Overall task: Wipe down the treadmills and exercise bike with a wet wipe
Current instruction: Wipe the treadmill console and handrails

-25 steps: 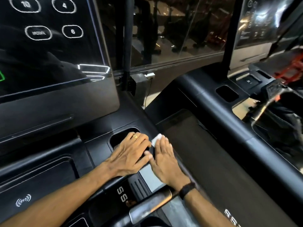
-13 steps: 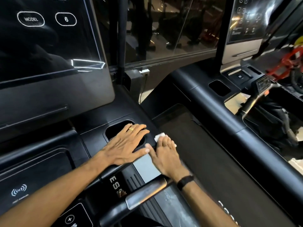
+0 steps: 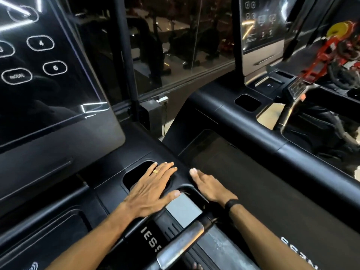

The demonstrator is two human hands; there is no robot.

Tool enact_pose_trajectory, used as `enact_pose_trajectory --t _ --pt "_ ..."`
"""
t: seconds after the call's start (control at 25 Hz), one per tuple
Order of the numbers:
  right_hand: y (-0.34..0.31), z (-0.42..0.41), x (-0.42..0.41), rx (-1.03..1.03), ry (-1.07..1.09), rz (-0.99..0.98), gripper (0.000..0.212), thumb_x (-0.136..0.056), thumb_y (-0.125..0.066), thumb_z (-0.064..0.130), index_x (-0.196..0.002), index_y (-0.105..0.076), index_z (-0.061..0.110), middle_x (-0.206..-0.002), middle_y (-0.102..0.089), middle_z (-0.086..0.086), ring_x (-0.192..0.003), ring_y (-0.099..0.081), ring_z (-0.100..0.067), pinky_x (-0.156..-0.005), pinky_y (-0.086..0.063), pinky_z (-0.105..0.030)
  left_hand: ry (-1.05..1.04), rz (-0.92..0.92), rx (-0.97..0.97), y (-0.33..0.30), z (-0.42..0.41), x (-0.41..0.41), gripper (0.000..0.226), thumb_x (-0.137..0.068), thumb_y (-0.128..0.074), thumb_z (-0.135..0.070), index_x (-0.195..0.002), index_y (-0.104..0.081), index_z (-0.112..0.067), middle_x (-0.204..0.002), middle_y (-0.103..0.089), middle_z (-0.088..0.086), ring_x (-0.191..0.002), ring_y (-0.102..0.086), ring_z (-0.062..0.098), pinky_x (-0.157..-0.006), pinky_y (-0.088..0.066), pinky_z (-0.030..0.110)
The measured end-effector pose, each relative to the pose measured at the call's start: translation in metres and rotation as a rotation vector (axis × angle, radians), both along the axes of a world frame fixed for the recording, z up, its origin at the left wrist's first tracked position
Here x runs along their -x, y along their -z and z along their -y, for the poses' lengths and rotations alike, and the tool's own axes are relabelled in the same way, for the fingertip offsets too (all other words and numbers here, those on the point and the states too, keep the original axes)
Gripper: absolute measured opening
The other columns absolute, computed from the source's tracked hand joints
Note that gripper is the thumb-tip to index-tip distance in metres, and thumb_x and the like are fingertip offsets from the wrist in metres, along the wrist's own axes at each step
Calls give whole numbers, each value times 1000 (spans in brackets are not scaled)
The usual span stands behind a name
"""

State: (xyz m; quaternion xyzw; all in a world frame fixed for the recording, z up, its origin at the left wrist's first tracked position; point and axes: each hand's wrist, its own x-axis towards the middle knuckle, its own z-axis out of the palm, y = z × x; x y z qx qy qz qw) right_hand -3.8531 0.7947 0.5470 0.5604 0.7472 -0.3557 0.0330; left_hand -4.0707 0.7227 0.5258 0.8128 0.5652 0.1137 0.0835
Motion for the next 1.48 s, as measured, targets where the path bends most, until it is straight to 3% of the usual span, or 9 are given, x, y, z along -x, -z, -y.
enact_pose_trajectory --t 0.12,0.24,0.4,0.56,0.72,0.92,1.08,1.24,1.48 --pt "0 17 -7 -127 -67 318 105 -87 2 79 -134 -58 7 -141 -54 -19 -125 -55 -37 -105 -43 -42 15 -34 12 -3 2 -5 82 -98 -14 -72 -159 -18 -18 -168 -9 -5 -153 4 4 -125 -2 38" --pt "-3 39 16 -264 -185 323 137 -63 32 82 -127 -60 1 -128 -57 -25 -116 -57 -40 -100 -47 -46 19 -35 4 -8 -3 -17 77 -101 -15 -67 -158 -22 -16 -167 -16 -2 -153 -2 5 -125 -1 38" --pt "1 13 -23 -77 -77 92 84 -100 -15 67 -152 -36 4 -154 -41 -20 -144 -37 -33 -118 -28 -39 -3 -127 10 -10 -15 -38 85 -98 -4 -71 -159 -23 -14 -167 -16 0 -154 -2 7 -125 2 36" --pt "-18 37 -50 -46 -153 286 83 -102 -15 65 -134 -54 -1 -136 -56 -22 -127 -53 -38 -105 -42 -43 8 -151 72 4 -8 -60 93 -94 5 -75 -159 -19 -15 -168 -10 -1 -153 6 3 -125 5 36" --pt "-7 60 -46 -149 -126 230 70 -107 -22 50 -142 -41 -7 -142 -44 -31 -131 -43 -44 -113 -35 -48 -13 -135 85 6 -5 -77 92 -93 6 -76 -159 -19 -17 -167 -10 -4 -152 7 1 -125 6 35" --pt "-6 58 -75 -39 -96 170 80 -104 -25 60 -149 -30 -6 -151 -37 -29 -139 -37 -42 -116 -32 -46 18 -166 97 4 -11 -89 94 -92 7 -78 -159 -22 -18 -167 -14 -4 -152 2 1 -124 8 33" --pt "-3 75 -80 -22 -133 164 87 -103 -23 63 -157 -5 -4 -161 -6 -34 -152 -9 -42 -125 -12 -48 81 -172 114 5 -28 -87 104 -86 15 -80 -159 -23 -17 -167 -15 -3 -152 0 3 -124 8 33" --pt "-7 66 -92 52 74 140 88 -99 -21 69 -153 -29 0 -152 -39 -23 -140 -39 -37 -115 -33 -44 171 -209 80 1 -39 -84 102 -87 15 -78 -158 -24 -16 -167 -16 -2 -153 -1 4 -124 8 34" --pt "-3 114 -80 -141 -20 281 139 -54 36 85 -157 3 -2 -163 -3 -31 -153 -3 -40 -125 -6 -46 231 -209 21 5 -61 -62 100 -91 12 -76 -156 -31 -13 -165 -22 1 -153 -8 9 -123 10 31"
